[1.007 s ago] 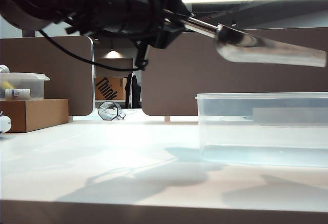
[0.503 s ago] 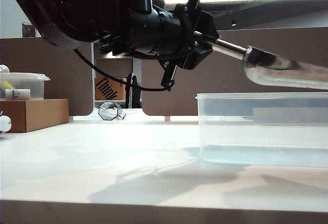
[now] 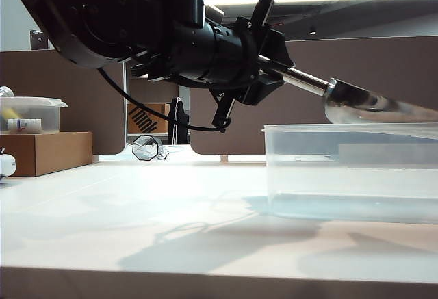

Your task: Pick up the metal ice scoop from the table and place it inside the transparent plastic box.

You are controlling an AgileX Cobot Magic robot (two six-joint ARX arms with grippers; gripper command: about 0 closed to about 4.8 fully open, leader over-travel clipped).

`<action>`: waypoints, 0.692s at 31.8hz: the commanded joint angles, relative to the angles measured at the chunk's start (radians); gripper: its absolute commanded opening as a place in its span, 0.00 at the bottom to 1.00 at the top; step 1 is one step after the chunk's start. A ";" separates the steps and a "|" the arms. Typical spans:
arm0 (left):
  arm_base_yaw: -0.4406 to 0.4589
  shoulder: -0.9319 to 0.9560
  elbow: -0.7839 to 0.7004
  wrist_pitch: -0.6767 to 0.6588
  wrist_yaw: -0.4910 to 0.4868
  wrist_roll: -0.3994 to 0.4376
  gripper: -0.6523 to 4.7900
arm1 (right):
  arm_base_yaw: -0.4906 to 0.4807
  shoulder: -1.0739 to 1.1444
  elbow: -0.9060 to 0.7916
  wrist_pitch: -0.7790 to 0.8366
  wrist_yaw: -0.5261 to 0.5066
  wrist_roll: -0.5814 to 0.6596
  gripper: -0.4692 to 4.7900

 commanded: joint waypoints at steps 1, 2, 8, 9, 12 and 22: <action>-0.001 -0.003 0.005 0.024 0.014 -0.003 0.20 | 0.000 0.001 0.001 0.011 -0.002 0.000 0.09; -0.001 -0.003 0.005 0.024 0.014 -0.003 0.22 | 0.000 0.001 0.001 0.011 -0.002 0.000 0.09; -0.001 -0.004 0.005 0.025 0.014 -0.006 0.44 | 0.000 0.001 0.001 0.011 -0.002 0.000 0.09; -0.001 -0.004 0.005 0.025 0.014 -0.006 0.47 | 0.001 0.001 0.001 0.011 -0.002 0.000 0.09; -0.001 -0.004 0.005 0.025 0.014 -0.006 0.54 | 0.002 0.001 0.001 0.011 -0.002 0.000 0.09; 0.020 -0.006 0.005 0.045 0.056 -0.006 0.61 | 0.003 0.001 0.001 0.011 -0.002 0.000 0.09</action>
